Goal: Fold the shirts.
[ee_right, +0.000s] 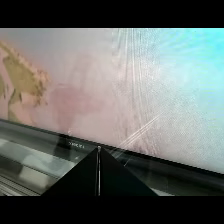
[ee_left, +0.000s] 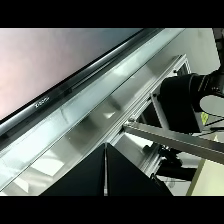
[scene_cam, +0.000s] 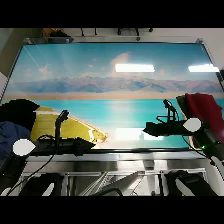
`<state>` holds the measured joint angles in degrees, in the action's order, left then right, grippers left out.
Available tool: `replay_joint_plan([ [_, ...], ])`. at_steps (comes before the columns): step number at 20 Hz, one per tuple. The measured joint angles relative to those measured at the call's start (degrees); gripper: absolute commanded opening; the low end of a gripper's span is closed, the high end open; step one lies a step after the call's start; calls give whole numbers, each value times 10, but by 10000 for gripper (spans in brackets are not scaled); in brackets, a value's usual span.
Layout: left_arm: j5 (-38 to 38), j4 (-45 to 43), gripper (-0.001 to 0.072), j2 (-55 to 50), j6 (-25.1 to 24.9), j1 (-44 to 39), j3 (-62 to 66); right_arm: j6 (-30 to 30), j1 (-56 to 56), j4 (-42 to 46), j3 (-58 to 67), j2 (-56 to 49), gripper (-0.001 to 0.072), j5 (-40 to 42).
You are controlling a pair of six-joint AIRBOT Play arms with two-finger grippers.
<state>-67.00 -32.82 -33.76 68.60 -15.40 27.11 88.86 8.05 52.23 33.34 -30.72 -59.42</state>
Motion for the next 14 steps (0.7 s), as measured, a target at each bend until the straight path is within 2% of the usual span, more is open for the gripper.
replay_joint_plan([
  [3, 3, -8, 16, 0, 5, 5, 7, 0, 0, 0, 0, 0, 24, 0],
  [6, 8, -78, 23, 0, 31, 63, 66, 0, 0, 0, 0, 0, 24, 0],
  [8, 17, -155, 684, 0, 43, 139, 125, 0, 0, 0, 0, 0, 24, 1],
  [11, 51, -271, 680, -18, 28, 279, 208, 0, 0, 1, 0, 0, 24, 1],
  [14, 95, -346, 679, -77, -4, 391, 261, 0, 0, 1, 0, 0, 24, 1],
])
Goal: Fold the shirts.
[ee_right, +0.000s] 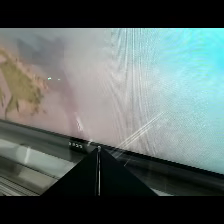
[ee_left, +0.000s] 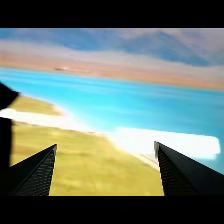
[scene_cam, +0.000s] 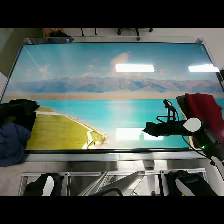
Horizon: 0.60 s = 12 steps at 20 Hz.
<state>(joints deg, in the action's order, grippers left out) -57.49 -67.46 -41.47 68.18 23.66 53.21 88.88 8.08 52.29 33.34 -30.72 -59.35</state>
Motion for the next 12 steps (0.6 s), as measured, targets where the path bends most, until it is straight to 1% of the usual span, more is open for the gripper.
replay_joint_plan([
  [2, 36, -28, 679, -61, -22, 41, 17, 0, 0, 0, 0, 0, 24, 0],
  [5, 94, -53, 679, -169, -48, 69, 29, 0, 0, 0, 0, 0, 24, 0],
  [8, 150, -86, 679, -277, -59, 80, 34, 0, 0, 0, 0, 0, 24, 0],
  [12, 200, -111, 678, -390, -64, 84, 35, 0, 0, 0, 0, 0, 24, 0],
])
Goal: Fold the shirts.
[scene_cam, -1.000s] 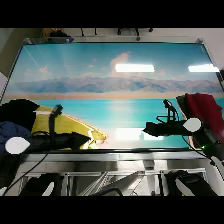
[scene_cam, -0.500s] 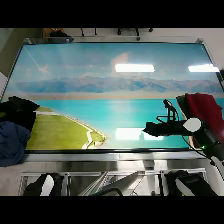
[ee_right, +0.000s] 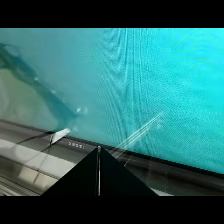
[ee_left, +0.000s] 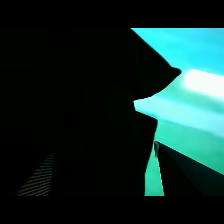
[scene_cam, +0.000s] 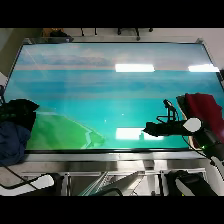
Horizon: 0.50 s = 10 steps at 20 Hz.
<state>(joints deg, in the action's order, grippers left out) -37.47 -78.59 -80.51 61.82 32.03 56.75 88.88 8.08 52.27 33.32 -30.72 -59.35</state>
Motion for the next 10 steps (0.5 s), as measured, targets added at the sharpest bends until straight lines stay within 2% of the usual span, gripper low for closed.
replay_joint_plan([
  [1, 9, -2, 675, -21, 0, 0, 0, 0, 0, 0, 0, 0, 24, 0],
  [2, 17, -5, 597, -40, 0, 1, 0, 0, 0, 0, 0, 0, 24, 0],
  [3, 26, -6, 399, -54, 0, 1, 0, 0, 0, 0, 0, 0, 24, 0],
  [4, 33, -10, 152, -64, -2, 1, 0, 0, 0, 0, 0, 0, 24, 0],
  [5, 41, -12, 16, -70, -4, 1, 1, 0, 0, 0, 0, 0, 24, 0],
  [8, 38, -9, 15, -69, 6, 1, 2, 0, 0, 0, 0, 0, 24, 0],
  [10, 10, 11, 15, -53, 16, 0, 14, 0, 0, 0, 0, 0, 24, 0],
])
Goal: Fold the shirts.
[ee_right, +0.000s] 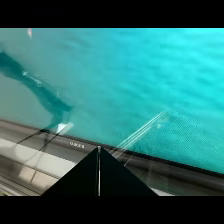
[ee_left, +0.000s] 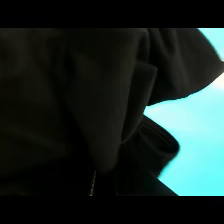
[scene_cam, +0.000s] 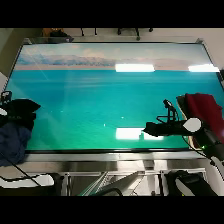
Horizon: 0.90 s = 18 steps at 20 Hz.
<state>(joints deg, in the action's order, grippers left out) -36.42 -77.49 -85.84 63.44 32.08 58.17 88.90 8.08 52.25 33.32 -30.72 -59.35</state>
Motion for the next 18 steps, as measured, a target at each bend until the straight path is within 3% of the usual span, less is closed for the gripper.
replay_joint_plan([
  [7, -185, 183, 15, 111, -3, -67, 153, 0, 0, 0, 0, 0, 24, 0],
  [11, -267, 238, 15, 183, 20, -196, 191, 0, 0, 0, 0, 0, 24, 0],
  [16, -276, 258, 17, 234, 68, -396, 111, 2, 0, 0, 0, 0, 24, 3],
  [17, -263, 260, 45, 238, 76, -433, 90, 2, 0, 0, 0, 0, 25, 3],
  [18, -252, 262, 393, 240, 80, -463, 70, 2, 0, 0, 0, 0, 28, 4],
])
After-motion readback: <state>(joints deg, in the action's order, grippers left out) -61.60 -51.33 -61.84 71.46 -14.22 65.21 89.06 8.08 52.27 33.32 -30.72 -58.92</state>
